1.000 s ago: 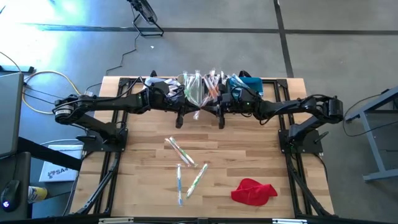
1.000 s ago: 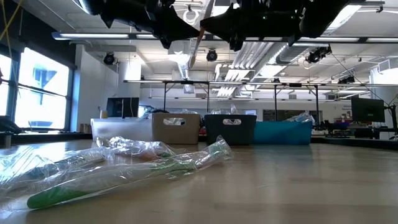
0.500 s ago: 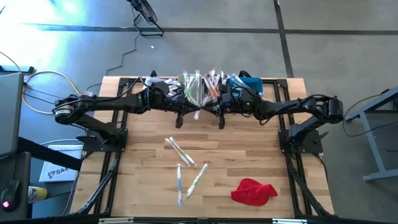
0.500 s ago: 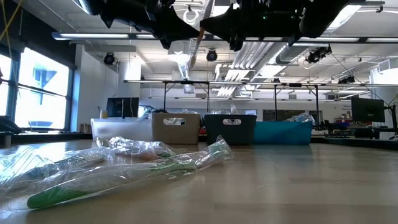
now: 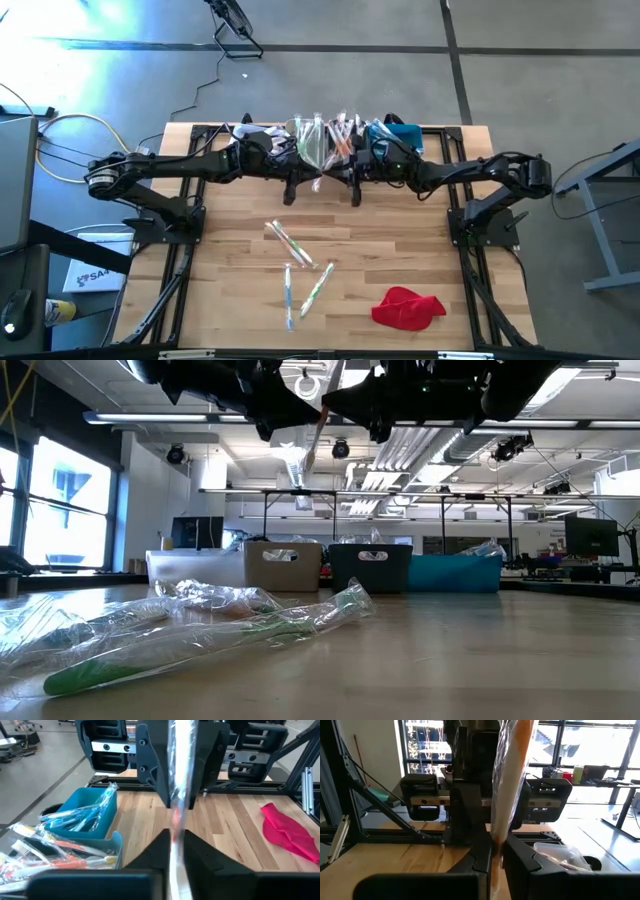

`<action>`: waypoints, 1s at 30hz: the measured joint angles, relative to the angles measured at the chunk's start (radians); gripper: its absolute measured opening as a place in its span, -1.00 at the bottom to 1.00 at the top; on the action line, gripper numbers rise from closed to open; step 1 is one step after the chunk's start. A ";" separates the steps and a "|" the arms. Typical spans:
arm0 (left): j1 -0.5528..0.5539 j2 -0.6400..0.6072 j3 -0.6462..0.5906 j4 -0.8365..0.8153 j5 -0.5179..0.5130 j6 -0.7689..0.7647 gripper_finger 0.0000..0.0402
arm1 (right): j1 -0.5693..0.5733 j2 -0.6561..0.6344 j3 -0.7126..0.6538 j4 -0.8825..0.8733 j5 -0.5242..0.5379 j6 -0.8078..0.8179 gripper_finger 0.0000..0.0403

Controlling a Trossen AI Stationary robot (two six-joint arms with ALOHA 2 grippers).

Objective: Pick & Place Toothbrushes
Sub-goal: Put the orange toothbrush into the dark green bin

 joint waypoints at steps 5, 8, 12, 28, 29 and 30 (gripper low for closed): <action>0.000 0.000 0.000 -0.003 -0.002 0.013 -0.46 | 0.000 0.000 0.000 0.000 -0.002 0.000 -0.88; 0.000 0.000 0.000 -0.003 -0.003 0.015 -0.32 | 0.000 0.000 0.000 0.000 -0.002 0.000 -0.88; 0.000 0.000 0.000 -0.003 -0.003 0.008 -0.23 | 0.000 0.000 0.000 0.000 -0.002 0.000 -0.88; 0.001 -0.004 0.000 -0.031 -0.002 0.041 -0.22 | 0.000 0.000 0.000 -0.023 0.029 0.038 -0.88; 0.002 -0.012 0.000 -0.044 -0.003 0.054 -0.22 | -0.004 0.000 0.000 -0.026 0.031 0.038 -0.88; 0.007 -0.020 0.000 -0.048 -0.001 0.065 -0.22 | -0.008 -0.004 0.000 -0.035 0.033 0.038 -0.88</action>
